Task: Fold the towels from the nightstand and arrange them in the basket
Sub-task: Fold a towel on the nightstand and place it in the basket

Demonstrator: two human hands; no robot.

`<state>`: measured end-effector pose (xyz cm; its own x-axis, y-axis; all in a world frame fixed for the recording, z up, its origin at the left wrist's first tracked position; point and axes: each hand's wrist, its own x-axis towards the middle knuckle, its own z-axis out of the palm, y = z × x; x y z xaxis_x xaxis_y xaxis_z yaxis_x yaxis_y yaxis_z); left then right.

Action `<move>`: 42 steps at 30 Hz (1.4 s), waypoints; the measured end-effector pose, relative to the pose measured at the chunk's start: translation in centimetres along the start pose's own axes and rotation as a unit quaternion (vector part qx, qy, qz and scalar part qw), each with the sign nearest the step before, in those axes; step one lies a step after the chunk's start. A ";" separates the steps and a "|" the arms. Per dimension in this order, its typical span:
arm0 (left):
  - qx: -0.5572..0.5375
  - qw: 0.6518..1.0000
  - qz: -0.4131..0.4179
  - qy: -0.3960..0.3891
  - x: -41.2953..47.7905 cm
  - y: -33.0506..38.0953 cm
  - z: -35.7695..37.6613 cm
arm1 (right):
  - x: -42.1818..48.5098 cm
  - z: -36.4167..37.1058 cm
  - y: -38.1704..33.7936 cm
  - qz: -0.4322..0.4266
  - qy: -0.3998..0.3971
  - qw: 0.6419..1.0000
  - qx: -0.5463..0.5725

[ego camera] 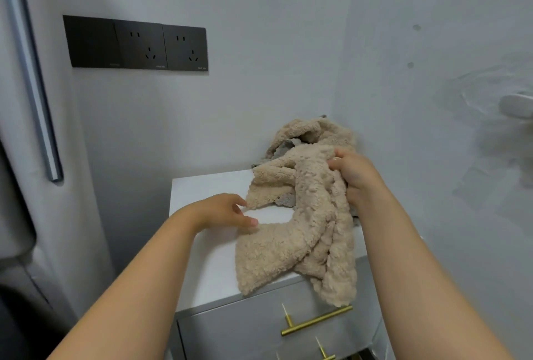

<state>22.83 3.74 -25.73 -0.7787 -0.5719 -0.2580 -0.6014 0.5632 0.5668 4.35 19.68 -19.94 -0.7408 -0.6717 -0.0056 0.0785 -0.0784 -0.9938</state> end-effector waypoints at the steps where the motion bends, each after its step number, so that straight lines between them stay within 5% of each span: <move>1: 0.031 1.000 0.000 0.002 0.1 0.3 0.4 | -0.3 0.1 -0.2 0.001 -0.016 1.000 0.013; 7: 0.091 0.995 0.048 0.016 -0.1 1.3 1.9 | -2.5 0.6 -2.6 -0.036 -0.057 0.995 0.077; 10: -0.146 0.986 0.082 0.010 -0.9 1.6 1.4 | -3.7 0.4 -3.7 -0.041 -0.114 0.991 0.053; 14: -0.515 0.839 0.170 -0.052 -3.8 3.4 -0.5 | -5.4 -0.9 -5.2 -0.044 -0.146 0.985 0.075; 20: -0.603 0.679 0.379 -0.178 -6.3 4.3 -3.0 | -9.1 -2.2 -7.0 -0.076 -0.274 0.945 0.159; 22: -0.603 0.734 0.305 -0.068 -5.9 4.3 -3.3 | -8.9 -1.9 -6.6 -0.078 -0.189 0.970 0.130; 24: -0.527 0.824 0.201 0.044 -4.6 4.0 -3.5 | -6.7 -2.1 -4.9 -0.111 -0.001 0.994 0.000; 26: -0.416 0.884 0.082 0.197 -3.0 3.3 -2.8 | -4.5 -2.2 -2.7 -0.169 0.139 0.963 -0.158; 29: -0.277 0.880 0.028 0.385 -1.3 1.9 -1.1 | -2.6 -2.0 -0.7 -0.214 0.214 0.924 -0.232; 34: -0.143 0.886 -0.017 0.440 -0.8 0.9 -0.1 | -1.2 -1.7 0.6 -0.226 0.254 0.886 -0.316; 38: -0.277 0.872 -0.019 0.403 0.1 -0.2 0.2 | -0.3 -1.6 2.4 -0.164 0.218 0.901 -0.338; 42: -0.435 0.810 0.002 0.394 0.5 -0.3 0.0 | 0.3 -0.5 3.0 -0.181 0.211 0.926 -0.256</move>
<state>22.64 3.33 -25.99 -0.2191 -0.9669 0.1307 0.0209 0.1293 0.9914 4.03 19.67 -22.94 -0.8599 -0.3133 0.4030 -0.4724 0.1894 -0.8608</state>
